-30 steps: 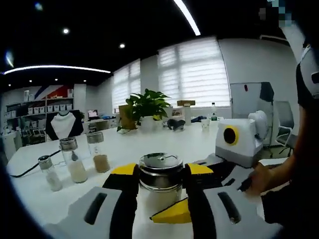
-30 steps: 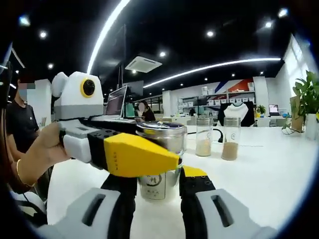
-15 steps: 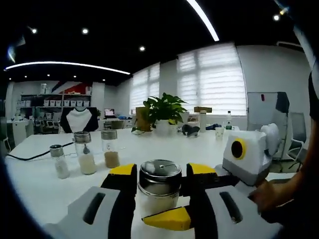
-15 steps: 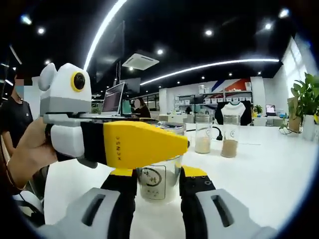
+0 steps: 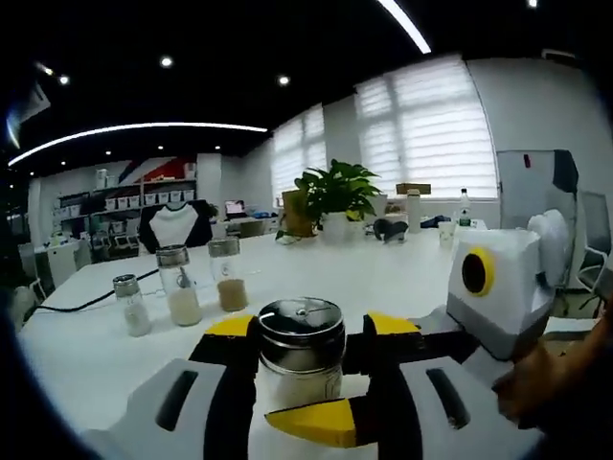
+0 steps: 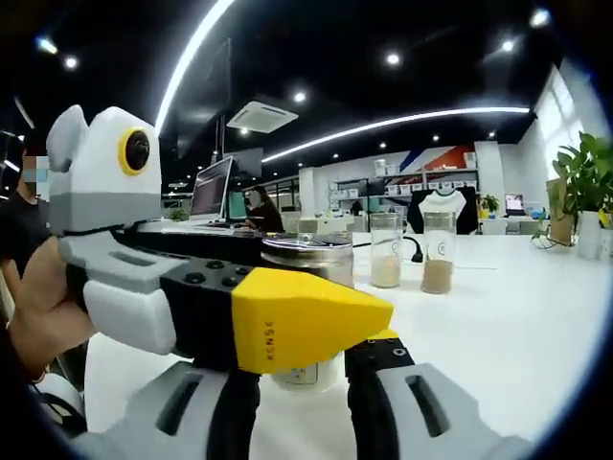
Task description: Rotate the seasoning bottle until the label or dispensing opening points toward the visible target arrow and the bottle remains upright within the marked orientation range
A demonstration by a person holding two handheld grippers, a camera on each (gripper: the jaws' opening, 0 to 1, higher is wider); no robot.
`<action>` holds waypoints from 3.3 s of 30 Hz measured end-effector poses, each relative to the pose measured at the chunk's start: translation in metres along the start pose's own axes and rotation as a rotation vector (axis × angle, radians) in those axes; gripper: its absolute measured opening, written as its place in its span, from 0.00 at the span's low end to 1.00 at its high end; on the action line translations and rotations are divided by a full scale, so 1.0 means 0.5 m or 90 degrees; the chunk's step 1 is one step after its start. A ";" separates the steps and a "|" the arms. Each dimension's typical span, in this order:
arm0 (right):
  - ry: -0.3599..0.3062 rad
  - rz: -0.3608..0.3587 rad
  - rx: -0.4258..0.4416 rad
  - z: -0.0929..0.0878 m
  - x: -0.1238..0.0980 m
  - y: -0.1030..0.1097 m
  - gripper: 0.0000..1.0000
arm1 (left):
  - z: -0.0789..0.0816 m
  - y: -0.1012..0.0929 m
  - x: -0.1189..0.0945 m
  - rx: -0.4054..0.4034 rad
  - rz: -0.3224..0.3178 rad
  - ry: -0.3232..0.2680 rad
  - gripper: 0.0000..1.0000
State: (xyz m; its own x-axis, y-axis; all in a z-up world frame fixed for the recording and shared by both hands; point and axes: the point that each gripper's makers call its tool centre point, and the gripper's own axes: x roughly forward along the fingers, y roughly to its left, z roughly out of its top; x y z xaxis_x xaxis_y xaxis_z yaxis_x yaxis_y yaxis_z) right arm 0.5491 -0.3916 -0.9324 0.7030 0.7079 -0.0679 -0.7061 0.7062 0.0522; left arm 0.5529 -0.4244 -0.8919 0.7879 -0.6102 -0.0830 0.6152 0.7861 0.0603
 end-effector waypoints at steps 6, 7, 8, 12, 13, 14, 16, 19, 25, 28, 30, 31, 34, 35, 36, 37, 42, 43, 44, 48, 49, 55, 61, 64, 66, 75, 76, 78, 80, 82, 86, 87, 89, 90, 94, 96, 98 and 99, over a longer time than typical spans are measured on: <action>0.001 -0.001 -0.006 0.001 0.000 0.000 0.30 | 0.011 0.011 0.000 -0.009 0.032 -0.023 0.42; 0.002 0.003 -0.008 0.001 0.000 0.002 0.30 | 0.011 0.013 0.001 -0.008 0.036 -0.024 0.40; 0.002 0.006 -0.008 0.001 0.000 0.003 0.30 | 0.011 0.015 0.001 -0.006 0.040 -0.025 0.38; 0.001 0.019 -0.009 0.005 -0.002 0.006 0.31 | 0.021 0.017 -0.004 -0.008 0.026 -0.042 0.36; 0.001 0.022 -0.011 0.006 -0.002 0.007 0.31 | 0.022 0.014 -0.005 -0.009 0.018 -0.041 0.36; -0.001 0.025 -0.011 0.007 -0.002 0.008 0.31 | 0.023 0.016 -0.006 -0.010 0.015 -0.039 0.36; 0.005 0.055 -0.001 0.005 -0.001 0.014 0.30 | 0.020 0.015 -0.009 -0.001 -0.001 -0.025 0.36; 0.002 0.063 -0.011 0.010 -0.003 0.013 0.30 | 0.022 0.013 -0.010 -0.001 -0.024 -0.027 0.36; -0.007 0.107 -0.015 0.019 -0.010 0.017 0.30 | 0.015 0.013 -0.006 0.023 -0.088 0.001 0.36; -0.009 0.114 -0.009 0.022 -0.015 0.014 0.33 | 0.017 0.015 -0.009 0.024 -0.130 0.004 0.36; -0.008 0.118 -0.008 0.023 -0.015 0.014 0.35 | 0.027 0.012 -0.012 -0.002 -0.160 -0.011 0.36; -0.008 0.123 -0.005 0.023 -0.014 0.016 0.35 | 0.028 0.013 -0.014 -0.007 -0.169 -0.012 0.36; -0.009 0.134 -0.001 0.023 -0.013 0.023 0.35 | 0.039 0.009 -0.017 -0.012 -0.199 -0.022 0.36; -0.009 0.140 -0.001 0.023 -0.012 0.028 0.35 | 0.041 0.007 -0.017 -0.014 -0.206 -0.024 0.36; -0.010 0.143 -0.002 0.024 -0.011 0.031 0.35 | 0.044 0.004 -0.017 -0.016 -0.215 -0.027 0.36; -0.010 0.145 -0.002 0.025 -0.011 0.032 0.35 | 0.045 0.000 -0.018 -0.014 -0.224 -0.027 0.36; -0.016 0.148 -0.012 0.031 -0.011 0.035 0.32 | 0.042 -0.015 -0.013 -0.009 -0.246 -0.023 0.36; -0.014 0.147 -0.012 0.030 -0.012 0.033 0.31 | 0.042 -0.015 -0.013 -0.012 -0.246 -0.023 0.36; -0.014 0.141 -0.012 0.032 -0.013 0.031 0.31 | 0.043 -0.015 -0.012 -0.015 -0.246 -0.024 0.36; -0.011 0.108 -0.033 0.032 -0.014 0.021 0.31 | 0.044 -0.011 -0.007 -0.031 -0.229 -0.028 0.36; -0.007 0.097 -0.040 0.031 -0.015 0.017 0.31 | 0.043 -0.010 -0.006 -0.036 -0.222 -0.025 0.36; -0.011 0.054 -0.029 0.027 -0.013 0.001 0.31 | 0.039 0.014 0.005 -0.033 -0.103 -0.014 0.40; -0.014 0.052 -0.034 0.025 -0.011 0.003 0.31 | 0.031 0.007 0.006 -0.031 -0.063 -0.007 0.38; -0.001 0.047 -0.065 0.018 -0.009 0.009 0.31 | 0.011 0.013 0.000 -0.007 -0.033 0.032 0.38; 0.002 0.046 -0.067 0.015 -0.006 0.012 0.31 | 0.013 0.013 -0.002 0.002 -0.014 0.031 0.38; -0.001 0.069 -0.027 0.010 -0.002 0.026 0.31 | 0.012 0.022 -0.013 -0.001 0.035 0.005 0.38; -0.003 0.074 -0.021 0.011 -0.001 0.026 0.31 | 0.012 0.024 -0.014 -0.005 0.032 0.000 0.38; -0.003 0.077 -0.019 0.012 0.000 0.028 0.31 | 0.015 0.026 -0.016 -0.011 0.029 -0.012 0.38; 0.000 0.078 -0.029 0.011 0.002 0.028 0.31 | 0.014 0.027 -0.017 -0.013 0.028 -0.011 0.38; 0.002 0.082 -0.033 0.010 0.004 0.030 0.31 | 0.012 0.030 -0.019 -0.014 0.026 -0.009 0.38; 0.007 0.108 -0.003 0.006 0.006 0.042 0.37 | 0.010 0.045 -0.023 -0.014 0.031 -0.005 0.38; 0.008 0.108 0.001 0.005 0.006 0.043 0.39 | 0.010 0.048 -0.023 -0.013 0.032 -0.004 0.38; 0.007 0.109 0.001 0.005 0.005 0.044 0.40 | 0.010 0.058 -0.026 -0.015 0.038 -0.004 0.38; 0.007 0.109 0.000 0.005 0.005 0.044 0.40 | 0.010 0.063 -0.028 -0.018 0.041 -0.006 0.38; 0.009 0.106 -0.007 0.004 0.005 0.041 0.40 | 0.011 0.084 -0.038 -0.022 0.057 -0.009 0.38; 0.011 0.105 -0.006 0.003 0.003 0.039 0.40 | 0.010 0.100 -0.048 -0.030 0.068 -0.013 0.38; 0.012 0.106 -0.004 0.003 0.002 0.038 0.40 | 0.010 0.115 -0.056 -0.033 0.082 -0.016 0.38; 0.017 0.107 -0.001 0.000 0.002 0.036 0.40 | 0.010 0.131 -0.064 -0.029 0.098 -0.015 0.38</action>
State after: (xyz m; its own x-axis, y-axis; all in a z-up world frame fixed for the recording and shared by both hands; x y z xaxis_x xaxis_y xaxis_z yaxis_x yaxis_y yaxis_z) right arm 0.5372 -0.3782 -0.9315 0.5728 0.8153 -0.0851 -0.8135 0.5781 0.0629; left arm 0.5681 -0.3537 -0.8804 0.8737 -0.4835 -0.0534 0.4852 0.8740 0.0249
